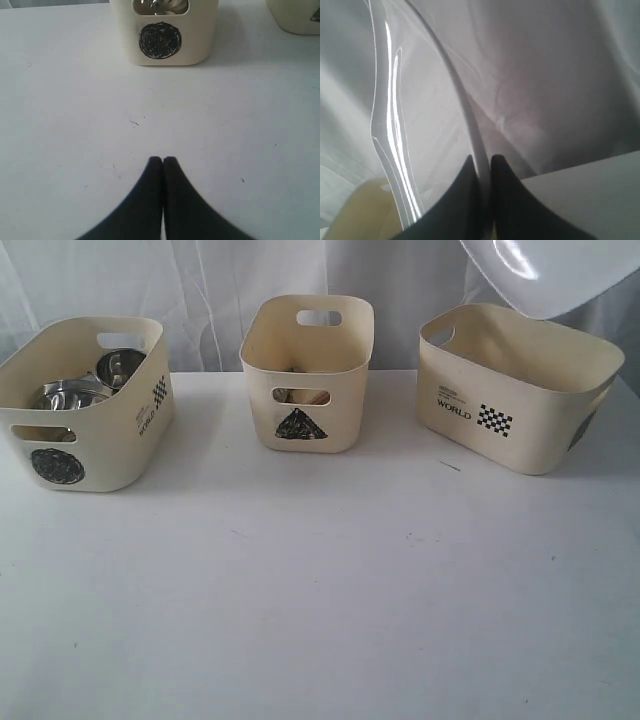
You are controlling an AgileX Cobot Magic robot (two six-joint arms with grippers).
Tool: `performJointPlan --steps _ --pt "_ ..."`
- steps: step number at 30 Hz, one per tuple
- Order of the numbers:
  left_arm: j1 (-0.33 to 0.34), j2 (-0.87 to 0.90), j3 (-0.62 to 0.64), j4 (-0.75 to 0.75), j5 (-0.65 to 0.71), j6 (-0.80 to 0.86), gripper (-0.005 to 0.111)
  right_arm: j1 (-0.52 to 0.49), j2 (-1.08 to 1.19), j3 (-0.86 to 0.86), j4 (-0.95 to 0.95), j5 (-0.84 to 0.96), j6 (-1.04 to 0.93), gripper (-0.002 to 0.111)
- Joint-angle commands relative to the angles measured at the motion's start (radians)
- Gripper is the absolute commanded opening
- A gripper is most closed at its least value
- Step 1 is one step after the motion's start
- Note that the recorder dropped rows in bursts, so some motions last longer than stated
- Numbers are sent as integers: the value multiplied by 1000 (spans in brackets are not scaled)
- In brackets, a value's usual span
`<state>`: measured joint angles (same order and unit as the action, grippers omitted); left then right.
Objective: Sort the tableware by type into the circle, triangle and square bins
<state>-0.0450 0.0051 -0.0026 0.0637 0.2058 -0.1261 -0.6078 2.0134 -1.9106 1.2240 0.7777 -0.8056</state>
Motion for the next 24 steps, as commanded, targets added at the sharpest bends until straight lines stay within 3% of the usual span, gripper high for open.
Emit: performJointPlan --steps 1,4,10,12,14,17,20,24 --pt "2 -5 3 -7 -4 -1 0 23 22 -12 6 -18 -201 0" --pt "2 -5 3 -7 -4 -1 0 47 51 -10 2 -38 -321 0" --pt "2 -5 3 -7 -4 -1 0 64 81 -4 -59 -103 -342 0" --pt "2 -5 3 -7 -4 -1 0 64 81 -4 -68 -64 -342 8" --pt "2 -5 3 -7 -4 -1 0 64 81 -4 -86 6 -342 26" --pt "2 -5 3 -7 -4 -1 0 64 81 -4 -99 37 -342 40" --pt "2 -5 3 -7 -4 -1 0 64 77 -4 -99 37 -314 43" --pt "2 -5 3 -7 -4 -1 0 64 38 -6 -102 64 -122 40"
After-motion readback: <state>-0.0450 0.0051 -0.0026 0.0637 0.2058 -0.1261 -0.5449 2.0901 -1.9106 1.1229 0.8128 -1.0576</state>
